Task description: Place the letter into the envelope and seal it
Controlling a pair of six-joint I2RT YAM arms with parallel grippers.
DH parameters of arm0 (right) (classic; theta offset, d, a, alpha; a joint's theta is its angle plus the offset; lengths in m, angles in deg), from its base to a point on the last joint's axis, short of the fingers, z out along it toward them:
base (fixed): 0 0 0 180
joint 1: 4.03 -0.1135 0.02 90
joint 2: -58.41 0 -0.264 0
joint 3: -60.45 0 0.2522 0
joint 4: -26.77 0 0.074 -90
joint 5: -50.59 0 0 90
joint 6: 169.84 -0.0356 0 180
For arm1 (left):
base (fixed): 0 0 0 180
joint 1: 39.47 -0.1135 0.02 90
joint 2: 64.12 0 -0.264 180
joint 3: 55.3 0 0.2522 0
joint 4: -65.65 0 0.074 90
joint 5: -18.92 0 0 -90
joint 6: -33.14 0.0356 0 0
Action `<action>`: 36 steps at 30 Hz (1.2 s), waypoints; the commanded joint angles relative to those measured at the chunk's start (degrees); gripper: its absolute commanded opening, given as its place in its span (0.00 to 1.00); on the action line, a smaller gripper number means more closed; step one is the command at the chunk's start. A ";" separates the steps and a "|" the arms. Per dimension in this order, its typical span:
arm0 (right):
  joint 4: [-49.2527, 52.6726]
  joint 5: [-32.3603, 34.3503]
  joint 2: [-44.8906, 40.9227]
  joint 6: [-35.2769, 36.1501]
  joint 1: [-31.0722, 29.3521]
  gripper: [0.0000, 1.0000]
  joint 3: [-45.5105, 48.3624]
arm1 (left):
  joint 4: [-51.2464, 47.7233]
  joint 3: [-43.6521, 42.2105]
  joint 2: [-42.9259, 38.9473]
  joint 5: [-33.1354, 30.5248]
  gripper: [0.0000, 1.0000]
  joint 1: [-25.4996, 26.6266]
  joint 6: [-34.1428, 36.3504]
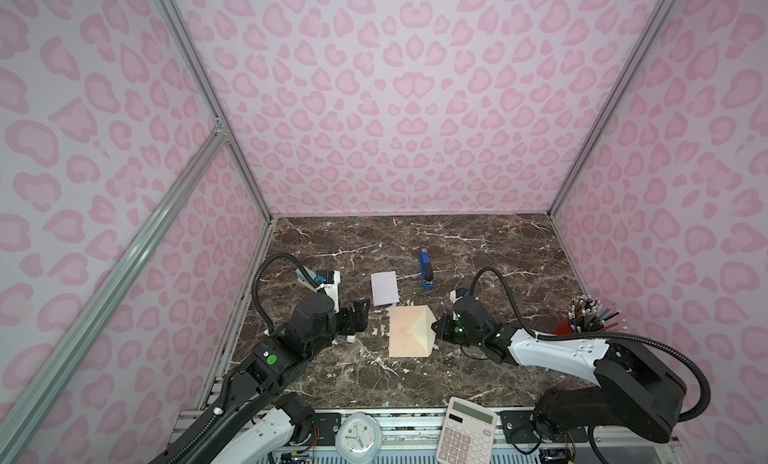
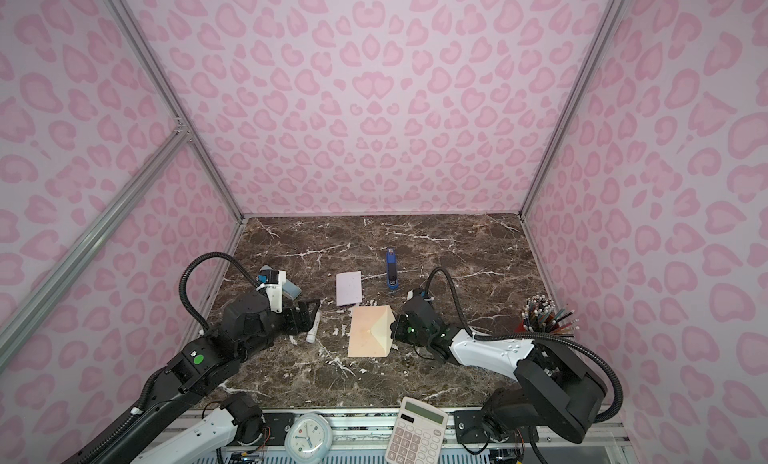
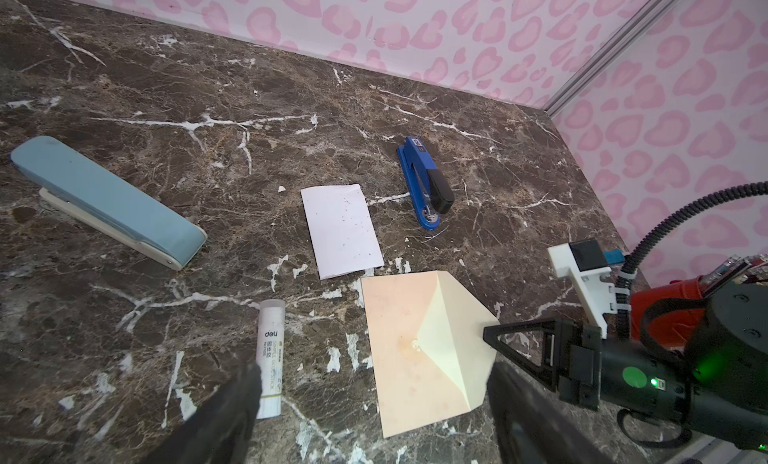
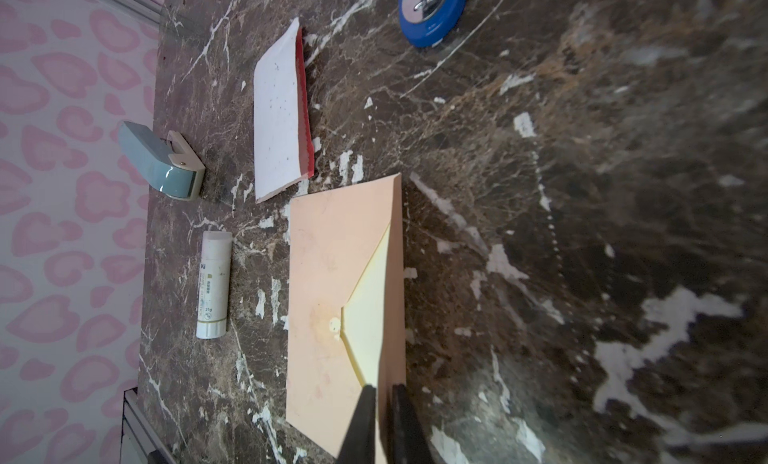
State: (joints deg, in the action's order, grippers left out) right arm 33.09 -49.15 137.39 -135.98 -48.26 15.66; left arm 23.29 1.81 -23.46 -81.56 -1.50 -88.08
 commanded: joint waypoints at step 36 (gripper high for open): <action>28.12 -1.84 7.56 14.39 5.76 0.59 -33.50 | 5.14 6.80 19.30 8.03 0.88 -6.39 -3.66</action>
State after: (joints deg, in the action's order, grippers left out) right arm 60.22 -46.24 140.62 -122.25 -42.34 -14.44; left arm 26.99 6.90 -6.72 -77.86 -6.04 -88.54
